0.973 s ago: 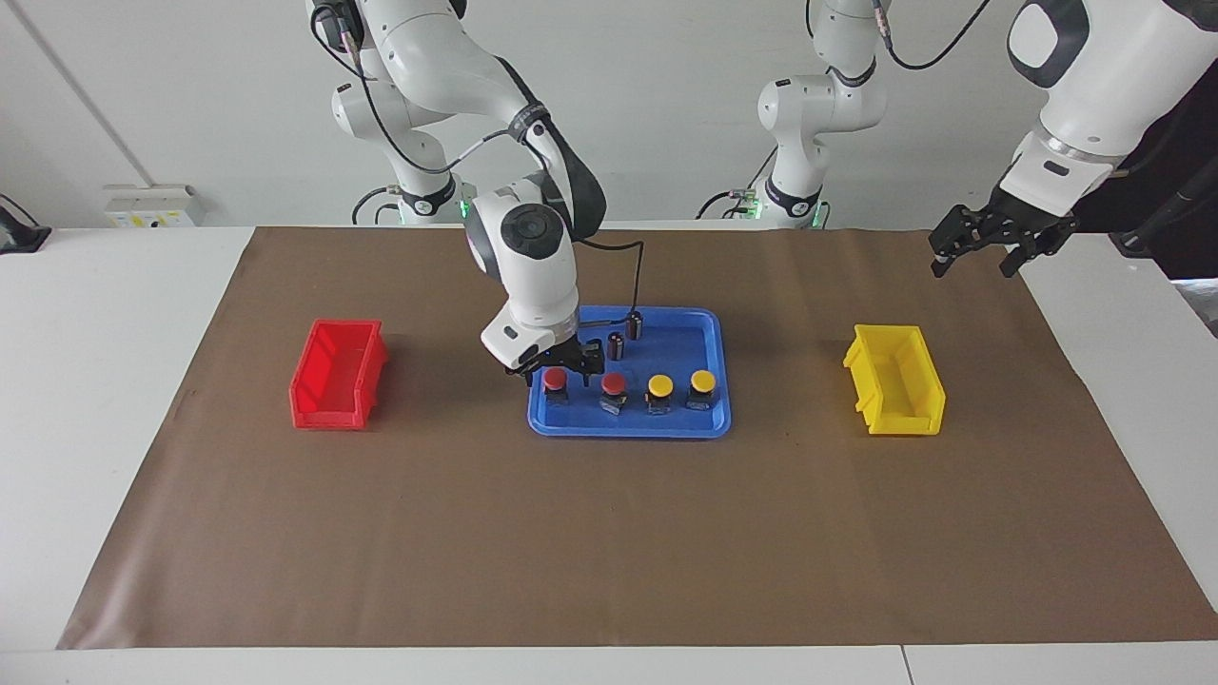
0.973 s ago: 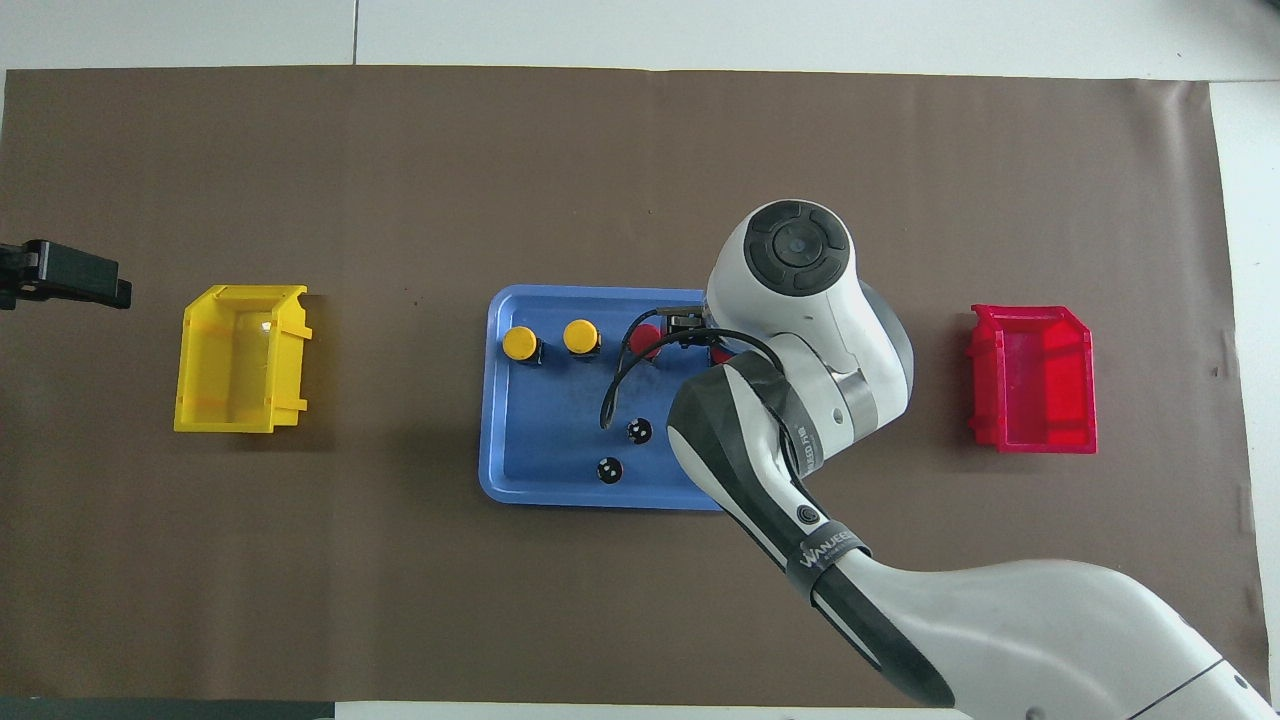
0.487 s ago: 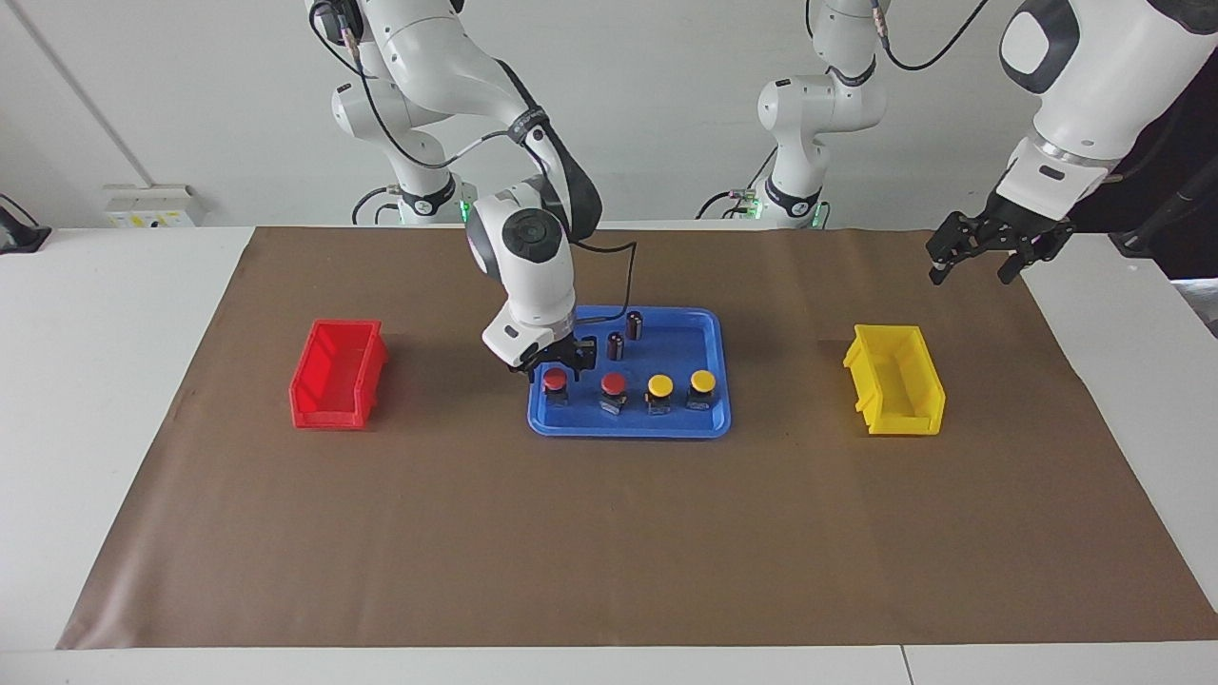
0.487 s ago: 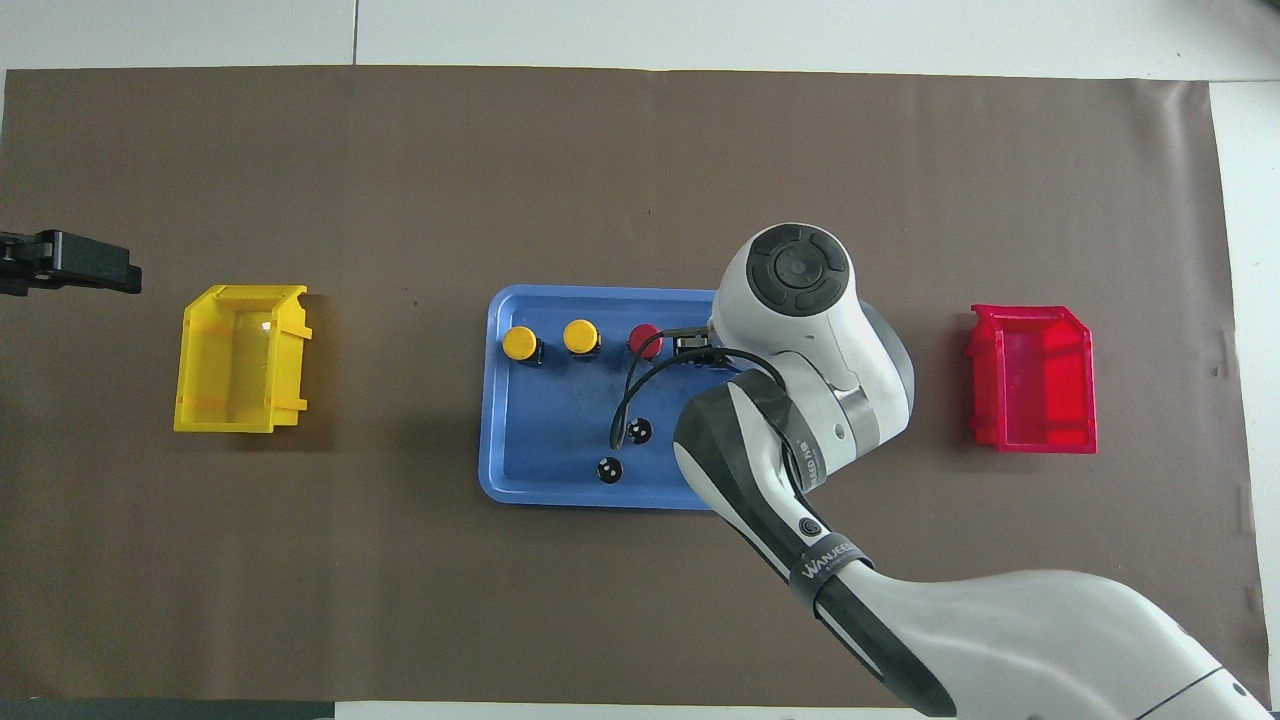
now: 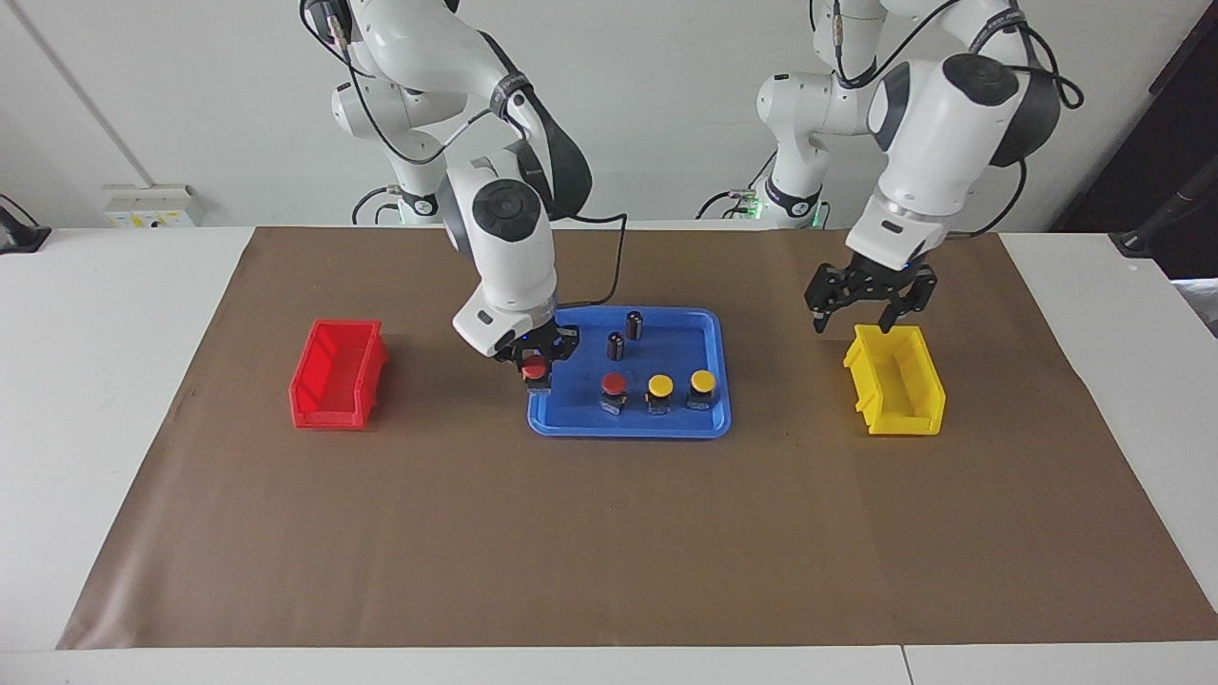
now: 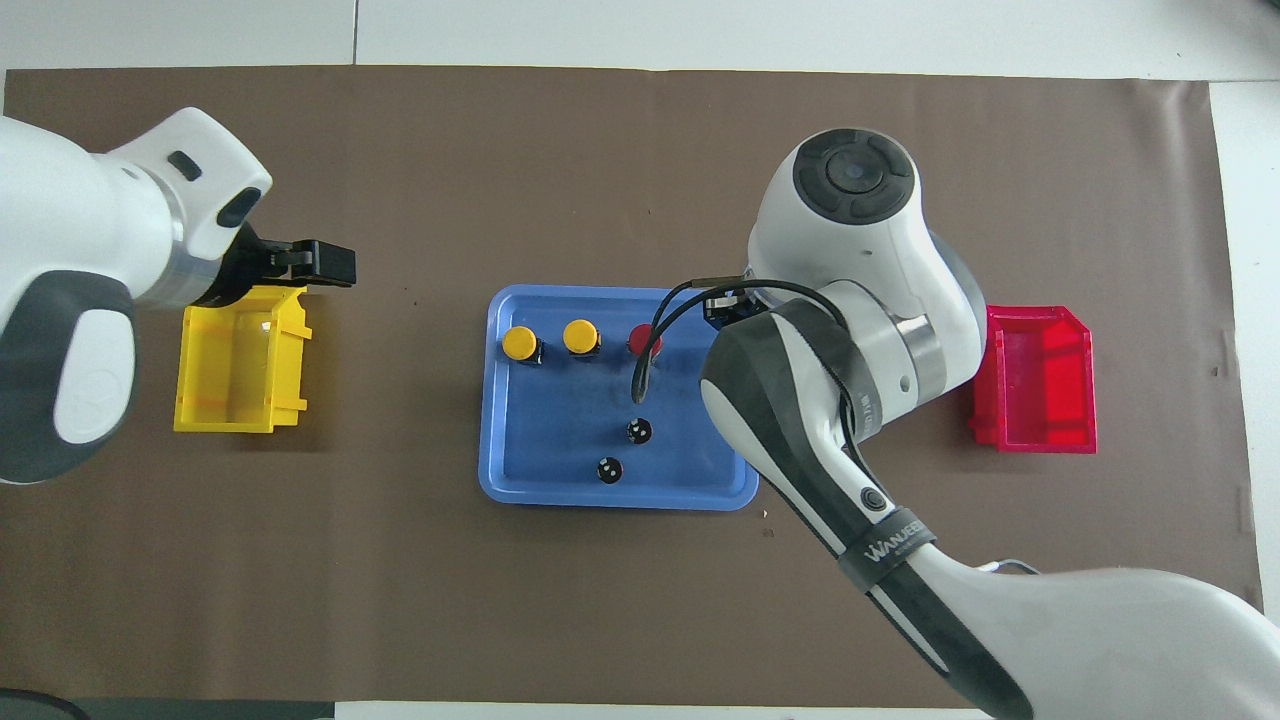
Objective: Sort red and yellow buttons by color
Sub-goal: 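Carry the red button to the red bin while the left gripper reaches a yellow button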
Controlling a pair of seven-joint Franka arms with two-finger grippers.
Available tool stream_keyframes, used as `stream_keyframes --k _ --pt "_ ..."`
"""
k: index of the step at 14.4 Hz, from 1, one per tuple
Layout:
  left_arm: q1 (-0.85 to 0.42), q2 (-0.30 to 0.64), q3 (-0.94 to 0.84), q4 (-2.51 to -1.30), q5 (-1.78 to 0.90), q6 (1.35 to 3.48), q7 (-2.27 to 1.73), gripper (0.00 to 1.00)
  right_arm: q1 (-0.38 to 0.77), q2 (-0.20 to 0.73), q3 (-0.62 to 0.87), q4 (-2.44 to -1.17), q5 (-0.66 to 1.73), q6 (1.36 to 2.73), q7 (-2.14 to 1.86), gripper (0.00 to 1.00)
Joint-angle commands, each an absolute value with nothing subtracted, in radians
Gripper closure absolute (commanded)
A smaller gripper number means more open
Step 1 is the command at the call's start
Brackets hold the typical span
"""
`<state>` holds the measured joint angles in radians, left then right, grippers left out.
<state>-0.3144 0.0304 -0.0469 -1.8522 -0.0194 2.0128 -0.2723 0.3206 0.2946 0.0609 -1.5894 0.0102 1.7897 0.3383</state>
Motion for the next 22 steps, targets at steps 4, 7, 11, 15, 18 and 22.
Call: stream_keyframes --k 4,7,11,15,18,22 --pt "-0.475 0.170 -0.032 -1.903 -0.031 2.190 -0.448 0.24 -0.088 0.034 0.067 -1.836 0.023 1.699 -0.205 0.88" --pt "-0.512 0.204 -0.032 -1.944 -0.031 2.269 -0.491 0.24 -0.169 -0.026 0.064 -2.015 0.021 1.866 -0.331 0.88" --pt "-0.526 0.206 -0.031 -1.997 -0.029 2.293 -0.492 0.24 -0.206 -0.074 0.063 -2.161 0.021 2.014 -0.390 0.88" --pt "-0.546 0.212 -0.031 -2.005 -0.029 2.315 -0.514 0.24 -0.206 -0.095 0.063 -2.276 0.021 2.138 -0.406 0.88" --pt "-0.546 0.232 -0.031 -1.999 -0.031 2.347 -0.517 0.63 -0.206 -0.086 0.063 -2.306 0.020 2.180 -0.413 0.87" --pt "-0.543 0.230 -0.028 -1.979 -0.031 2.329 -0.541 0.96 -0.210 -0.081 0.063 -2.359 0.014 2.253 -0.414 0.78"
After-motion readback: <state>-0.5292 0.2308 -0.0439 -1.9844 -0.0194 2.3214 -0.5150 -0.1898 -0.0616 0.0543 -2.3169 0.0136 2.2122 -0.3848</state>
